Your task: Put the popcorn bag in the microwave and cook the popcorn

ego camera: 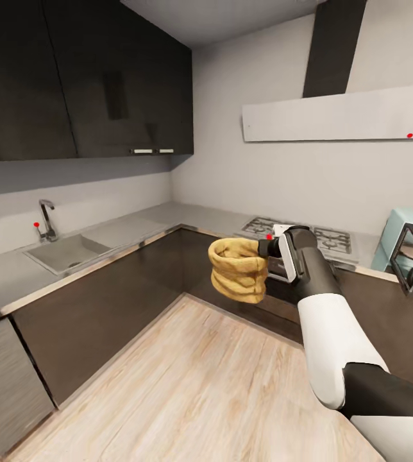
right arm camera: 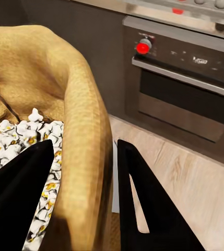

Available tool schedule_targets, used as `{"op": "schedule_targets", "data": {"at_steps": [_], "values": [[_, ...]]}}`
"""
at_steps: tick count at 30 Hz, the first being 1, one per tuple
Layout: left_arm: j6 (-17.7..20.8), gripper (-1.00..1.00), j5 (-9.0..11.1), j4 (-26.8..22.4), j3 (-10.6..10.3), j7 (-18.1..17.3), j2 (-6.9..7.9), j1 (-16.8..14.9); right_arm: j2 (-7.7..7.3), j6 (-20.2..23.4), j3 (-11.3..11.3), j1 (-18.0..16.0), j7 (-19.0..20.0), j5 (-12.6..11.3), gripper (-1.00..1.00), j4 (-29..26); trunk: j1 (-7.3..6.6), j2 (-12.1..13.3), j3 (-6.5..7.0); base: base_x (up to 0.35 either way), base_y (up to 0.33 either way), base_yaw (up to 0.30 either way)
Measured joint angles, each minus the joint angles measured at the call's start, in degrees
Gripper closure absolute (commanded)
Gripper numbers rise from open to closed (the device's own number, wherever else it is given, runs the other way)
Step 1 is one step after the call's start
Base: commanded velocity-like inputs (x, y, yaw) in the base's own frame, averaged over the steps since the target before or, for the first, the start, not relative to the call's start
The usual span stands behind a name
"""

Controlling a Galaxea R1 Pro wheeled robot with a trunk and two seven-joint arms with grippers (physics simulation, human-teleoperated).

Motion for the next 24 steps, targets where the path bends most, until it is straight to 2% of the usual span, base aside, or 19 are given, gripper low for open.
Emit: {"op": "schedule_targets", "data": {"at_steps": [17, 24], "values": [[0.0, -1.0, 0.0, -0.04, 0.0, 0.0, 0.0, 0.0, -0.16, 0.04, 0.0, 0.01, 0.1, 0.08, 1.0, 0.02, 0.0, 0.0, 0.0, -0.347, 0.0, 0.0], [0.02, -1.0, -0.01, -0.05, -0.01, 0.0, 0.02, 0.0, -0.16, -0.07, 0.03, -0.03, 0.04, 0.39, 1.0, 2.02, 0.0, -0.01, 0.0, -0.314, 0.0, -0.019]]}}
